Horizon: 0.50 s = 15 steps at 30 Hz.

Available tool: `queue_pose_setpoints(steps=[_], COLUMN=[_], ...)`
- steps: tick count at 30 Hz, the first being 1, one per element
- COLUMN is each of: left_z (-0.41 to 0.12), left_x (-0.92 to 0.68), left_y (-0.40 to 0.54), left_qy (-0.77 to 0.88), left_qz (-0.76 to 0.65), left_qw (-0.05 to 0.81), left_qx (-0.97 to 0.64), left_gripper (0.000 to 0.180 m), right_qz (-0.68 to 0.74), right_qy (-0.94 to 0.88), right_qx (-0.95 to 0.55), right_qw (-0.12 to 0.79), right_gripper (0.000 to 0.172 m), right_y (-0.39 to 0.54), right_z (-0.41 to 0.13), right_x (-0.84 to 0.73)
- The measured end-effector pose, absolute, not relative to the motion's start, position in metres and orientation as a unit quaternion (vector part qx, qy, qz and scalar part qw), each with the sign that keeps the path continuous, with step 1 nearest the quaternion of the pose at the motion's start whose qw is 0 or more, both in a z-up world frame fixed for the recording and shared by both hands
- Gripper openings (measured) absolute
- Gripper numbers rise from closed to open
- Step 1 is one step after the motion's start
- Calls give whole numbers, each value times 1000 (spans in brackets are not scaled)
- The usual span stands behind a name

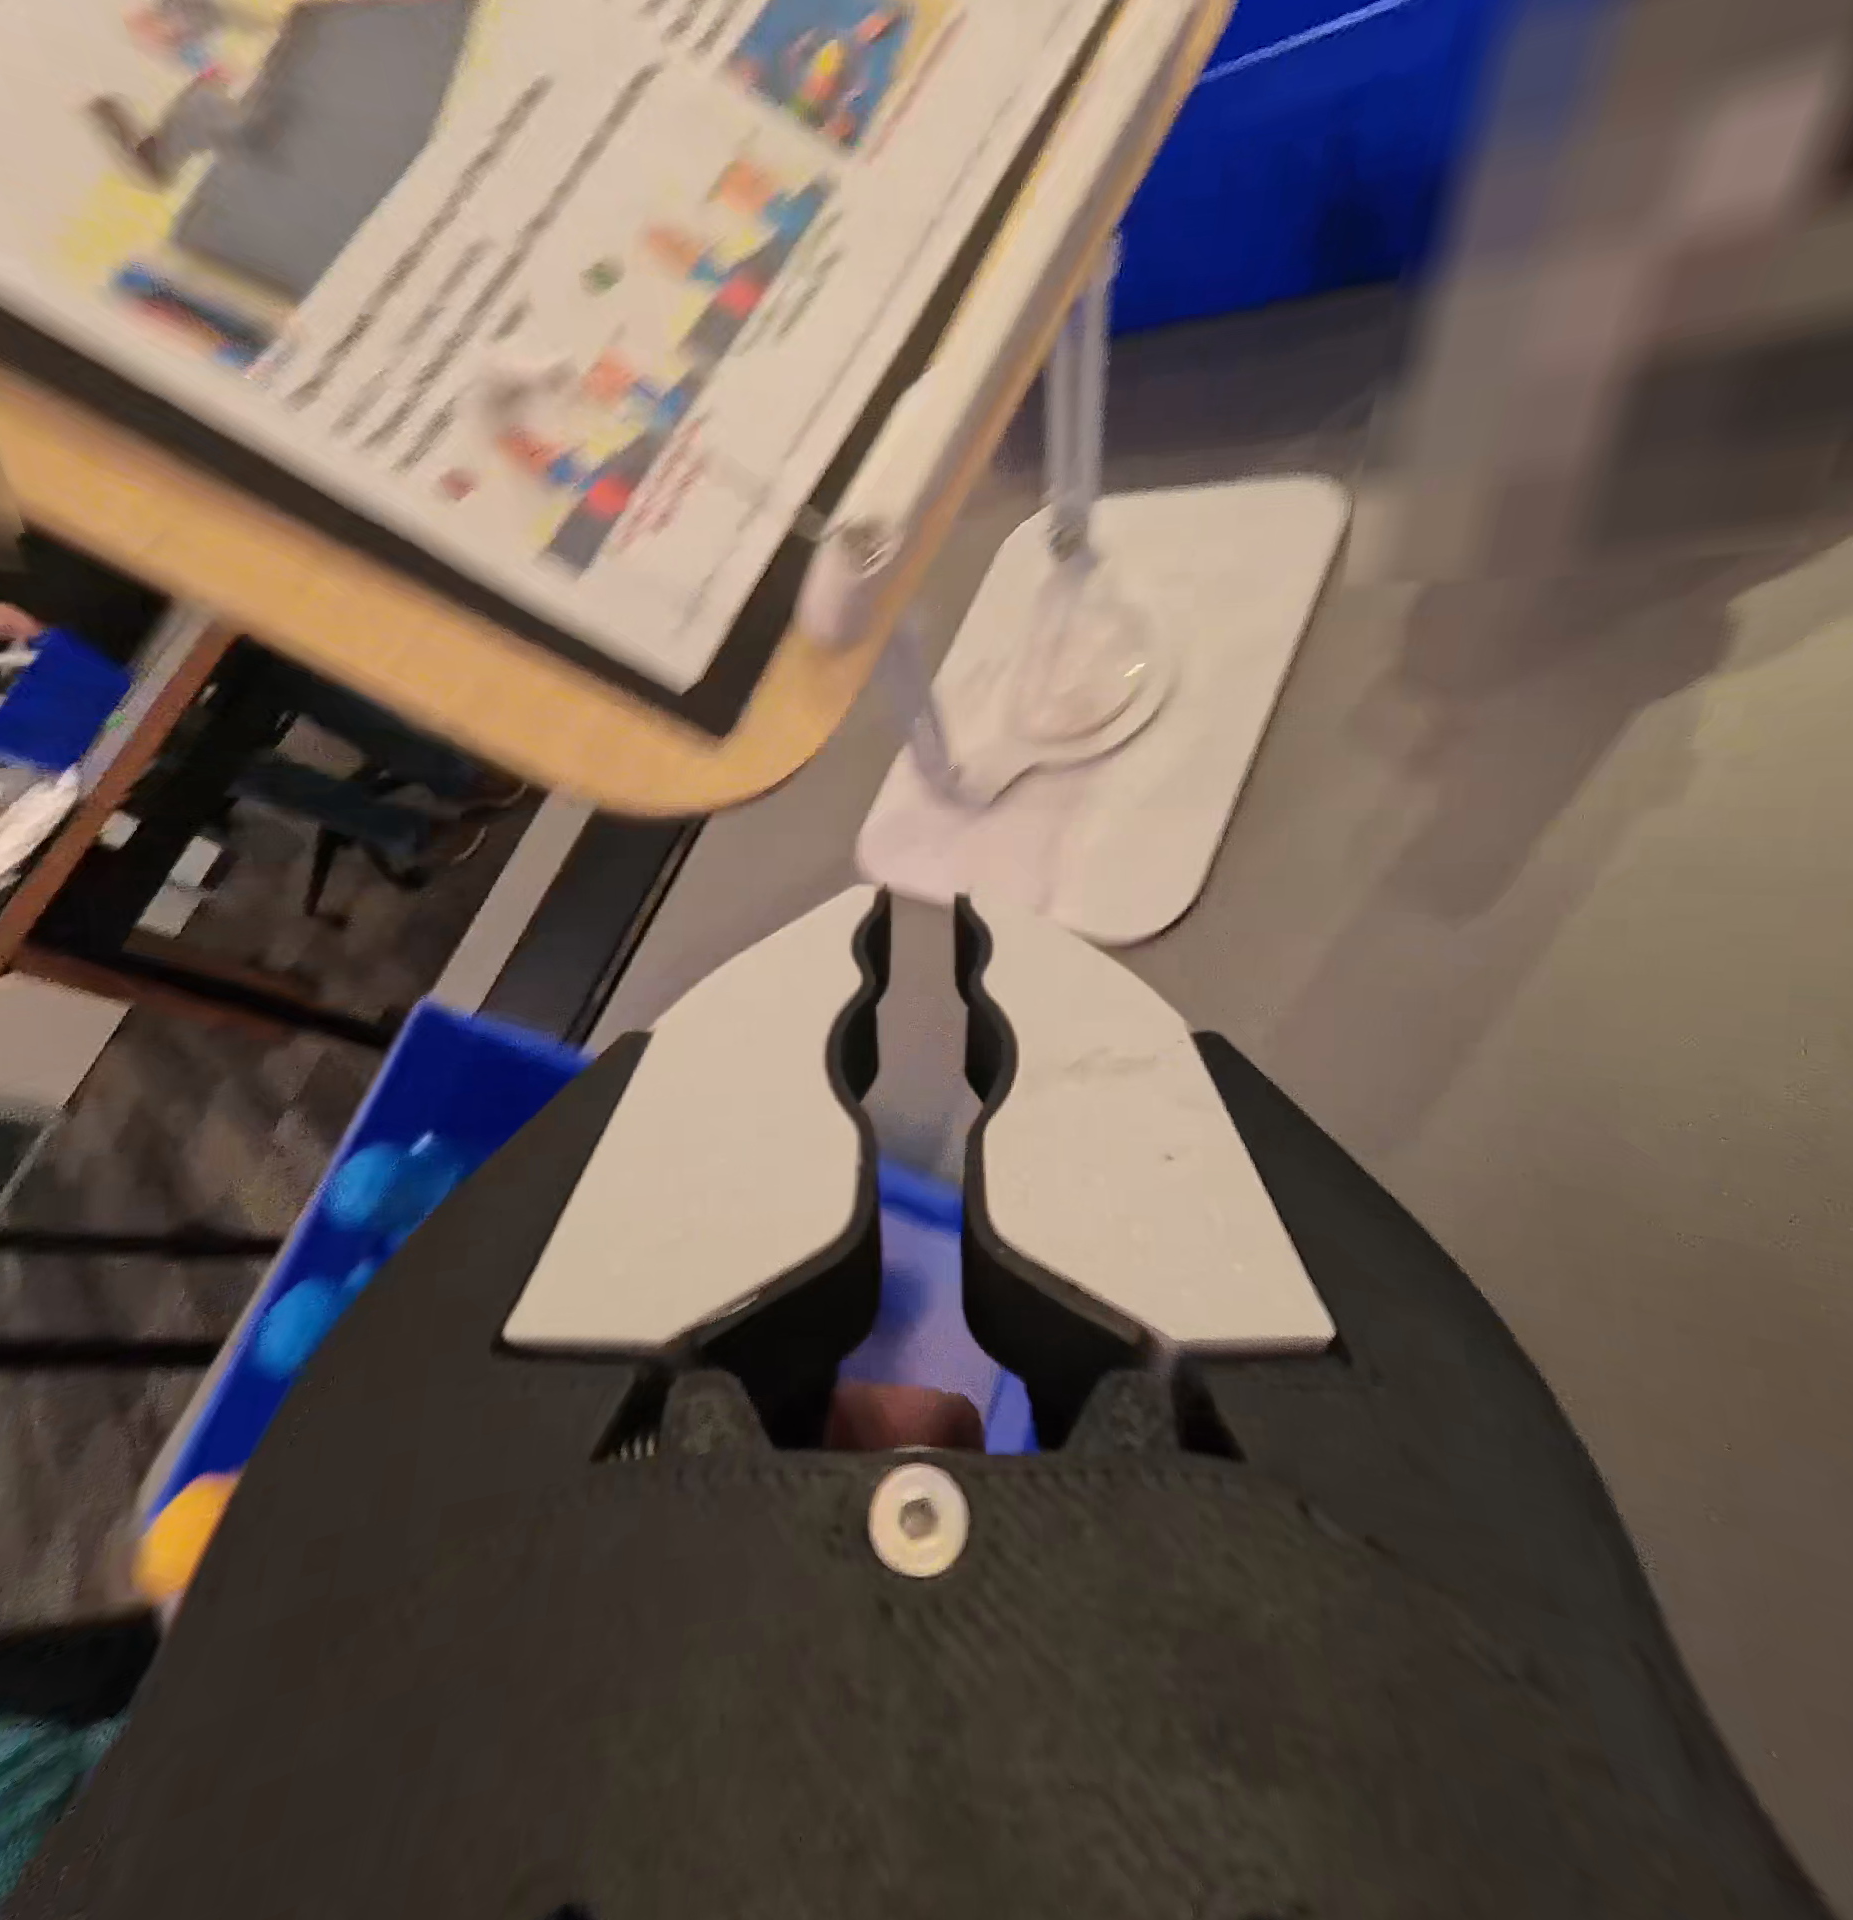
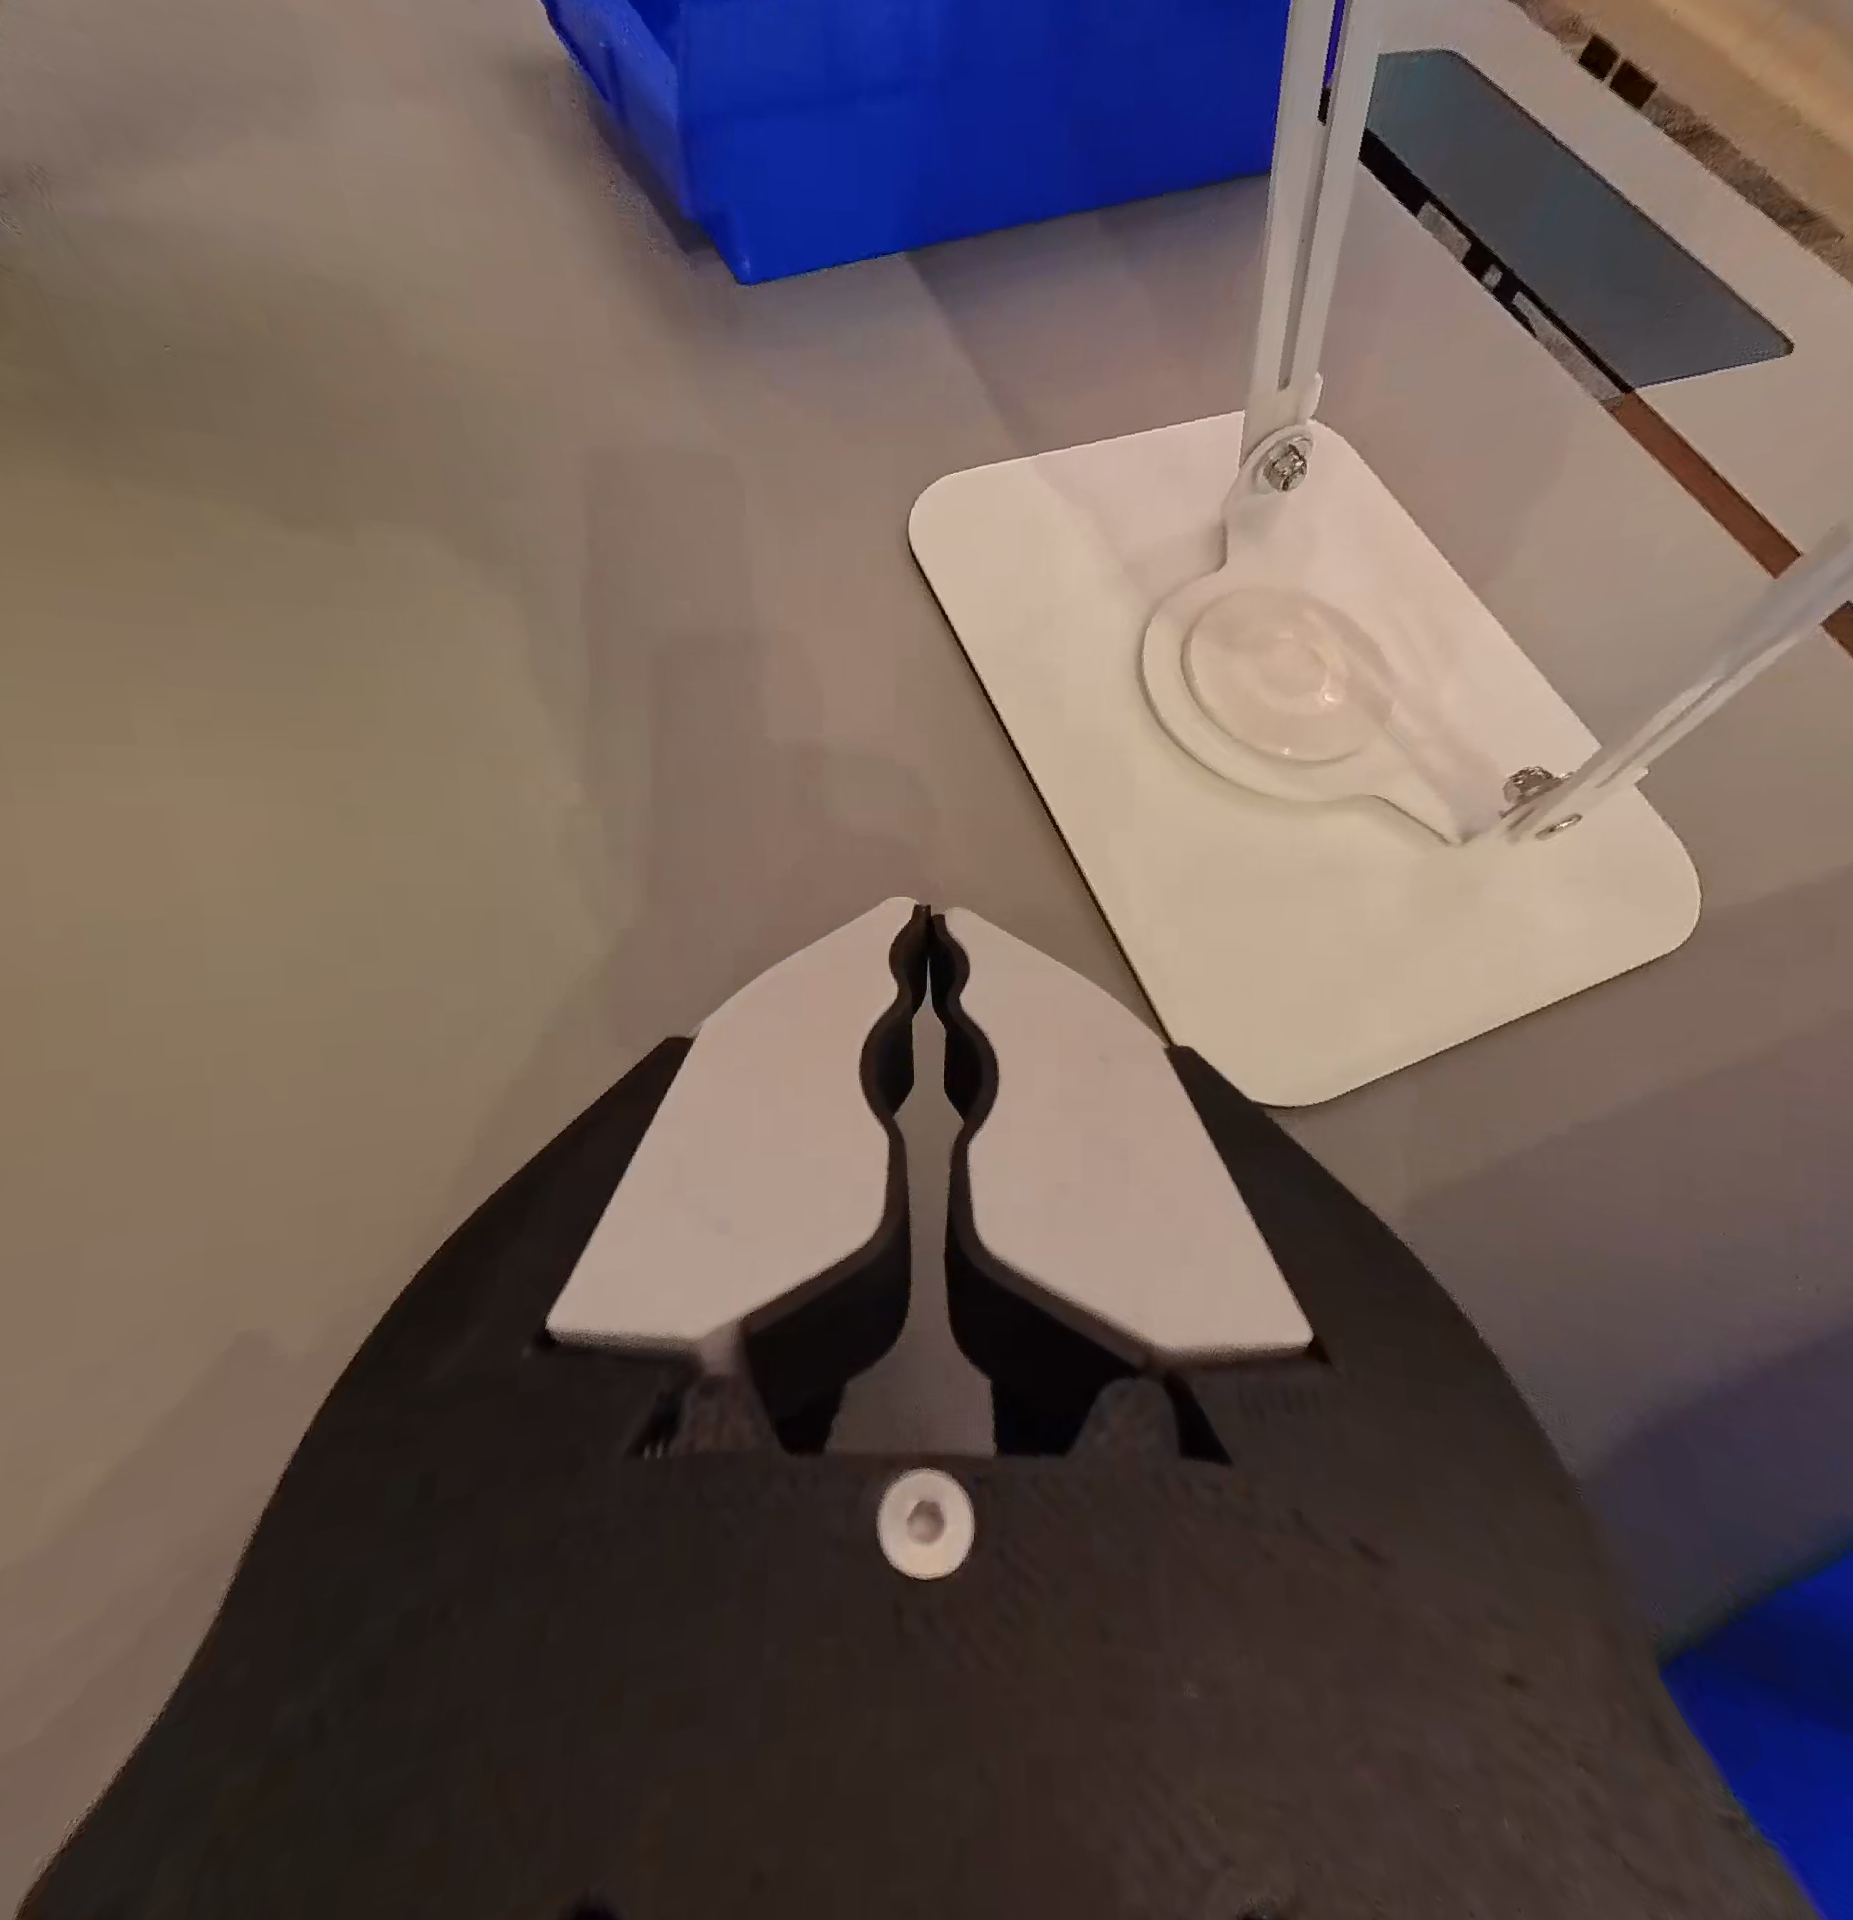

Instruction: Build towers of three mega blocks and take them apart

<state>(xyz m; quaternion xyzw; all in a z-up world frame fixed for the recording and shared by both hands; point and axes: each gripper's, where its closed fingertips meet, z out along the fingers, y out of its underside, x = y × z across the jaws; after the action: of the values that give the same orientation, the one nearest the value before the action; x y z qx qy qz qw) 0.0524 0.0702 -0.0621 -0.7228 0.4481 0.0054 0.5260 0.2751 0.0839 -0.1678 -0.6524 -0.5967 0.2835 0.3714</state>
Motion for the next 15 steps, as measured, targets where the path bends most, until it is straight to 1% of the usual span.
queue_pose_setpoints(steps=[4,5,10,14,15], left_z=[-48,-50,-83,-103,-108], left_x=[-23,-38,-88,-90,-89], left_y=[87,95,132,144,146], left_qy=[441,447,480,509,517], left_qz=[44,57,76,66,67], left_qw=[489,473,350,280,262], left_qx=[-751,-757,-801,-811,-812], left_gripper=[28,34,57,68,68], right_qz=[288,288,286,286,287], right_qy=[-599,-600,-609,-611,-610], right_qx=[-653,-652,-648,-647,-648], right_qw=[364,364,357,355,354], right_gripper=[0,0,0,0,0], right_y=[84,84,80,81,81], right_z=[-173,-174,-178,-180,-180], right_x=[276,275,273,274,274])
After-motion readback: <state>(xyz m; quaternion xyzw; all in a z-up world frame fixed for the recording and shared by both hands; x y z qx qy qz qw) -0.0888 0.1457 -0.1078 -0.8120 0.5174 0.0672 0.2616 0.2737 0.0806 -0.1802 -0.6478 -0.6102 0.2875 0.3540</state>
